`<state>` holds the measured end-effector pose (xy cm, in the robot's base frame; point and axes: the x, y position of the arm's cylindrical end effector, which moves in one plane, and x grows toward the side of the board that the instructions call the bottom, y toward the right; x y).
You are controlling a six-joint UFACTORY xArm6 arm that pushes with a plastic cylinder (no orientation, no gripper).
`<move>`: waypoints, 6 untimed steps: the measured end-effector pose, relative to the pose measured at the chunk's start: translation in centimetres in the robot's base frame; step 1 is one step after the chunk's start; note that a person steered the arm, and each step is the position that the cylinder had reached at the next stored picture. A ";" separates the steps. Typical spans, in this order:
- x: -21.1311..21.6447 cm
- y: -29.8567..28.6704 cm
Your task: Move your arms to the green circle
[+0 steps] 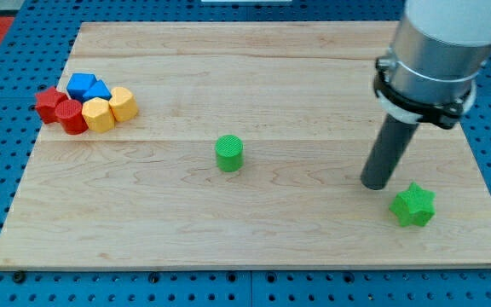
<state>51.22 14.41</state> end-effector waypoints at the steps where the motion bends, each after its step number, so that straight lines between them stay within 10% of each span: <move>1: 2.5 0.9; 3: 2.6 1.1; 6: -9.5 -17.3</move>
